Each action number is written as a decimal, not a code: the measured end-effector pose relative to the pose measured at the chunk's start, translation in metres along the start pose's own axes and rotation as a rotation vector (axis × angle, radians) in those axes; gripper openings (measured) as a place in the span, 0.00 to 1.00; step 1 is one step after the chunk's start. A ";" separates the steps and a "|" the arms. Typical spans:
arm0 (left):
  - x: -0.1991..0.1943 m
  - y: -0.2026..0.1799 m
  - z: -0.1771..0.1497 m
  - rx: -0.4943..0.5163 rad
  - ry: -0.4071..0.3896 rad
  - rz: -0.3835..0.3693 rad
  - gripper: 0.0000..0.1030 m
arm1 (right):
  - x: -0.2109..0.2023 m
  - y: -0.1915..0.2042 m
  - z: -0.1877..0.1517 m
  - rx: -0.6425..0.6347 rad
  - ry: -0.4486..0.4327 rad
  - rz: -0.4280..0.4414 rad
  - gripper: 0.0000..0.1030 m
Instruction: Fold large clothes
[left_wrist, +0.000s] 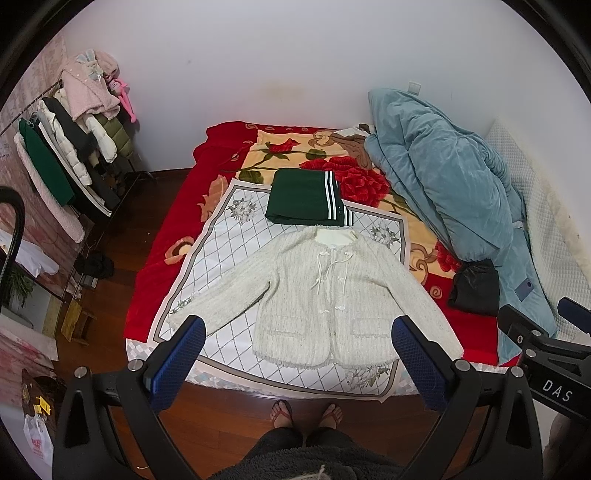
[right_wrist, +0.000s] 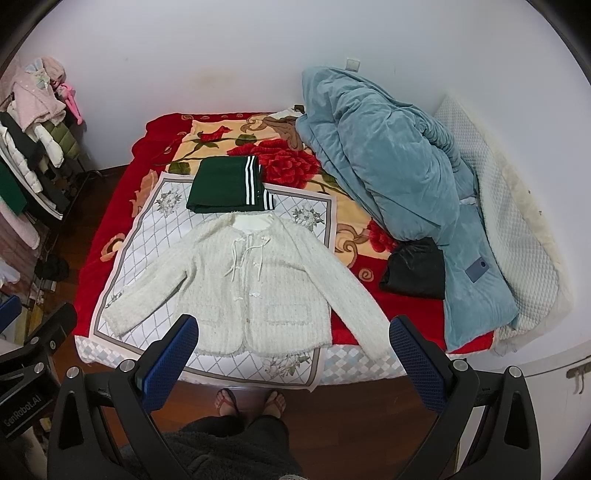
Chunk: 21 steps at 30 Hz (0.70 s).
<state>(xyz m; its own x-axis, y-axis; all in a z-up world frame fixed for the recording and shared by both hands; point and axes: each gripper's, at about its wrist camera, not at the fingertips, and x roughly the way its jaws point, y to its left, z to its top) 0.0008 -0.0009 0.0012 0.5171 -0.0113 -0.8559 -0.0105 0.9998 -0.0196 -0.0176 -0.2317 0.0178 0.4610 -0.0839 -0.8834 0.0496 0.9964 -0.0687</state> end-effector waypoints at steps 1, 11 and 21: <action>0.000 0.000 0.000 0.000 0.000 0.001 1.00 | 0.000 0.000 0.000 0.001 0.001 0.002 1.00; 0.005 -0.001 -0.002 0.000 -0.002 -0.001 1.00 | 0.000 0.001 0.001 0.000 -0.001 0.000 1.00; 0.006 -0.002 -0.002 0.005 -0.004 0.001 1.00 | 0.000 0.005 0.005 0.007 0.000 0.004 1.00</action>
<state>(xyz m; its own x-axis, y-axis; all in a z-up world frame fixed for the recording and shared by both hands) 0.0021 -0.0032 -0.0045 0.5203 -0.0106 -0.8539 -0.0062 0.9999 -0.0162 -0.0129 -0.2269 0.0201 0.4610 -0.0804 -0.8838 0.0542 0.9966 -0.0623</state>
